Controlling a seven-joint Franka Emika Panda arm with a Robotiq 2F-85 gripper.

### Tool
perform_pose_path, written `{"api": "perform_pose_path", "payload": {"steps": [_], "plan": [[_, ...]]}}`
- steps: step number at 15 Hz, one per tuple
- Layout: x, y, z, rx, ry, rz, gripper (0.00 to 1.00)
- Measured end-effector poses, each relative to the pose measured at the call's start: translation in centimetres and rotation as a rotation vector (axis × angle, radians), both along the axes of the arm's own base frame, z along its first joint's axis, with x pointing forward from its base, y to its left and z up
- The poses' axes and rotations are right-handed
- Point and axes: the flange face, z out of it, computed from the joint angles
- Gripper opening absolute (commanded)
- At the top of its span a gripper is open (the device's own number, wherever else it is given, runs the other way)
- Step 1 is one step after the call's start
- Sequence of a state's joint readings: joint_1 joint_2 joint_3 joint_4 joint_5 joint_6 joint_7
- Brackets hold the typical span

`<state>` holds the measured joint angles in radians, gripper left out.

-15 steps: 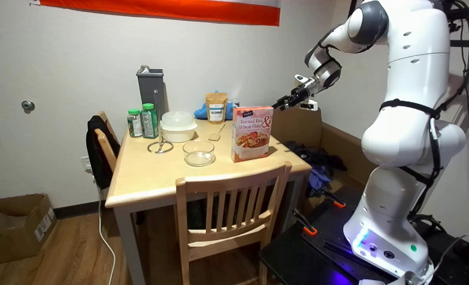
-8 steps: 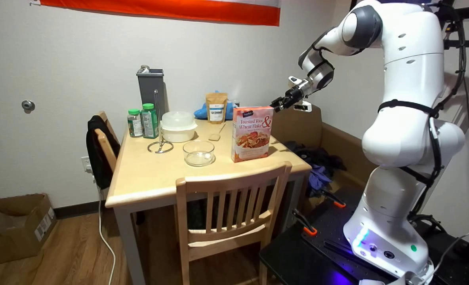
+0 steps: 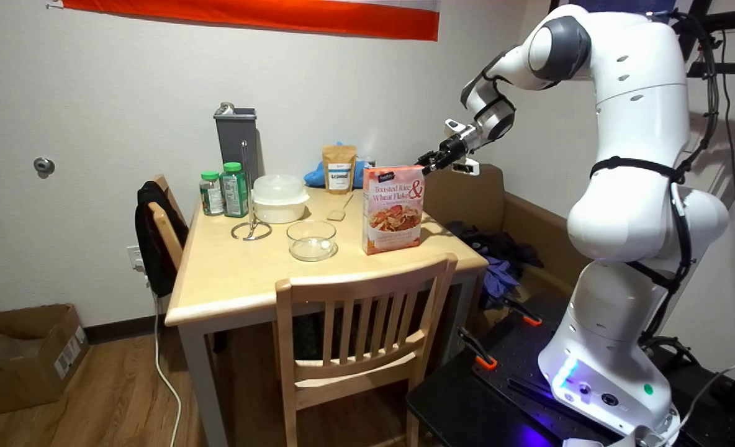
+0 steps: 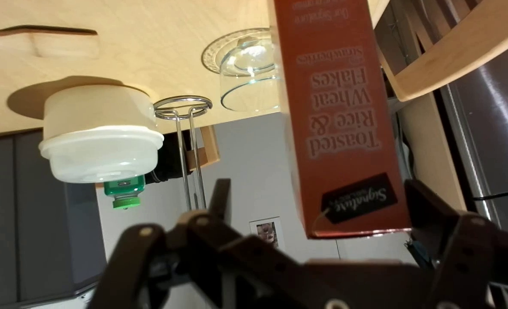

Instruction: Pour some cereal into the clear bowl

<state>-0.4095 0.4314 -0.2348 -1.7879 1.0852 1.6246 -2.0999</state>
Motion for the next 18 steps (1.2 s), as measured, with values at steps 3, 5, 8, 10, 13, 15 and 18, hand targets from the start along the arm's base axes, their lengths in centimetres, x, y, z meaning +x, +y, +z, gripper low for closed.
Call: {"api": "perform_pose_path", "payload": {"steps": [3, 5, 8, 10, 13, 15, 18], "plan": [[0.4, 0.6, -0.9, 0.022, 0.004, 0.000, 1.00], [0.6, 0.8, -1.5, 0.041, 0.004, -0.008, 1.00], [0.8, 0.9, -2.4, 0.064, 0.008, -0.022, 1.00], [0.8, 0.9, -2.9, 0.075, 0.011, -0.031, 1.00], [0.8, 0.9, -3.4, 0.081, 0.015, -0.035, 0.87], [0.8, 0.9, -3.4, 0.081, 0.015, -0.035, 0.87], [1.0, 0.8, -3.0, 0.078, 0.008, -0.032, 0.81]]}}
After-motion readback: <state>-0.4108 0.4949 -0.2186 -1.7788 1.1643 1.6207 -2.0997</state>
